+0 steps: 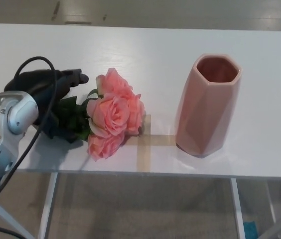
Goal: Use the left hand to pick up the rose and then lift and insert it into the pink vase.
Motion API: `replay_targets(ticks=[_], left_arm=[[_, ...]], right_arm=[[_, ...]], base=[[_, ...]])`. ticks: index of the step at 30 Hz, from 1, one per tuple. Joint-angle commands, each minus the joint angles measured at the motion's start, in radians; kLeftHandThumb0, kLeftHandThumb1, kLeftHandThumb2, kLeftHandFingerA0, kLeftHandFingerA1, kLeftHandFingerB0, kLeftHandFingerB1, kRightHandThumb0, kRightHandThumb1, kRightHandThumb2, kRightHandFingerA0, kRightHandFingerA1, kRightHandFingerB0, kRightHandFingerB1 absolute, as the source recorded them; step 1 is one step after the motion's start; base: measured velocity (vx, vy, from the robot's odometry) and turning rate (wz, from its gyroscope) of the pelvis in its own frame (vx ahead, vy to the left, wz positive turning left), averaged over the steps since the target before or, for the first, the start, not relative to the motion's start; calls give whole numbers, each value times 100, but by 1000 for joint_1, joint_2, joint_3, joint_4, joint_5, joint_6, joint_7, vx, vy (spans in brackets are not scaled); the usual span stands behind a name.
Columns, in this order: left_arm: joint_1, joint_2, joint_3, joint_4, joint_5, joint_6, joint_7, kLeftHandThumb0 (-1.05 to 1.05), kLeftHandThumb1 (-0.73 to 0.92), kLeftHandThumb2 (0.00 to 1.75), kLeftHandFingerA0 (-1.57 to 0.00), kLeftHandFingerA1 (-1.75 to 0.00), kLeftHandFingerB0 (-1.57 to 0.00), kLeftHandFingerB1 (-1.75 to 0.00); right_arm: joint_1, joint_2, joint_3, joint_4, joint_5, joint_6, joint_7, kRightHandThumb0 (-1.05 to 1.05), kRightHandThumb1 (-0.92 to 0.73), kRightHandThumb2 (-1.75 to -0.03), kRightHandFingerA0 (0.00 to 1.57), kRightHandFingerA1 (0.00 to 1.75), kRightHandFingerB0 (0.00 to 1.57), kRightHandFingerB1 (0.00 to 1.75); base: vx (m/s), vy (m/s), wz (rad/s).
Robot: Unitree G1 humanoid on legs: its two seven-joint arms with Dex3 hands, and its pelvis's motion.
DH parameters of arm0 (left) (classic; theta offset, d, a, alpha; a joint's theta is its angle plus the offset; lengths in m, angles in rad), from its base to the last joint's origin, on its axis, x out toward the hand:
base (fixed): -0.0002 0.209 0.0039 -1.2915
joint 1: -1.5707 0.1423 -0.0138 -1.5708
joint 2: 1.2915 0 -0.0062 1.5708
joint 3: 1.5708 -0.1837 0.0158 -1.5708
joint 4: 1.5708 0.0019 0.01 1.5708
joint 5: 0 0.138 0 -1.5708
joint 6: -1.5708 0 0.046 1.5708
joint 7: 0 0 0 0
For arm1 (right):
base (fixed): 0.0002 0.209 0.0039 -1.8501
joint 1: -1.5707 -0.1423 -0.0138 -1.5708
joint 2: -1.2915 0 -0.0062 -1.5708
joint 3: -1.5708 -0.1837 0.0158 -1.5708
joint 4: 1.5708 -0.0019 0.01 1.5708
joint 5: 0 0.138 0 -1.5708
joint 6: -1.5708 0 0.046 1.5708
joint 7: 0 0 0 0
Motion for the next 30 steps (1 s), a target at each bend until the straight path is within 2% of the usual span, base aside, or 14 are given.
replay_targets(ticks=[1, 2, 3, 13, 20, 21, 23, 24, 25, 26, 27, 30], left_arm=[[-31, -34, -17, 83, 31, -9, 17, -51, 34, 73, -1, -21, -9, -37], [-39, -43, -21, 103, 34, -8, 20, -54, 42, 54, -6, -19, -12, -27], [-46, -50, -26, 120, 39, -9, 24, -52, 35, 72, -3, -21, -7, -36], [-111, -103, -57, 249, 53, -15, 36, -54, 36, 71, -6, -21, -7, -36], [-134, -154, -103, 265, 86, 1, 44, -62, 40, 72, 0, -31, -9, -37], [-128, -150, -108, 253, 90, -5, 41, -32, 26, 85, 0, -48, 0, -47], [-127, -149, -110, 250, 90, -4, 41, -32, 26, 85, 0, -48, 0, -47], [-130, -147, -120, 250, 90, -26, 33, -52, 68, 61, -30, -31, -21, -29], [-132, -148, -121, 252, 82, -43, 31, -45, 71, 61, -58, -38, -29, -30], [-131, -150, -117, 254, 70, -54, 33, -45, 71, 61, -58, -38, -29, -30], [-136, -161, -112, 274, 57, -74, 46, -26, 72, 62, -89, -94, -44, -34], [-137, -161, -111, 278, 57, -80, 48, -26, 72, 62, -89, -94, -44, -34]], right_arm=[[14, -1, -12, 2, 10, -10, 2, -16, -53, -55, 74, 52, 62, 47], [14, 1, -12, 1, 10, -9, 0, -16, -53, -55, 74, 52, 62, 47], [13, 1, -13, 1, 9, -9, -1, -16, -53, -55, 74, 52, 62, 47], [8, 1, -16, -2, 9, -14, 1, -15, -53, -55, 74, 52, 62, 47], [-10, 0, -32, 2, 14, -2, 3, -16, -54, -55, 74, 52, 62, 47], [-8, 2, -32, 2, 14, -2, 2, -16, -54, -55, 74, 52, 62, 48], [-8, 2, -33, 2, 13, -2, 2, -16, -54, -55, 74, 52, 62, 48], [-10, 4, -34, 1, 14, -4, 1, -15, -54, -56, 74, 52, 62, 47], [-10, 5, -35, 0, 15, -5, 0, -16, -54, -56, 74, 52, 62, 47], [-10, 5, -35, 0, 14, -5, 1, -16, -54, -56, 74, 52, 62, 47], [-14, 4, -37, 0, 16, -2, 6, -16, -54, -56, 74, 52, 62, 47], [-15, 3, -37, 0, 16, -2, 6, -16, -54, -56, 74, 52, 62, 47]], base=[[0, 0, 0], [0, 0, 0], [0, 0, 0], [0, 0, 0], [0, 0, 0], [0, 0, 0], [0, 0, 0], [0, 0, 0], [0, 0, 0], [0, 0, 0], [0, 0, 0], [0, 0, 0]])
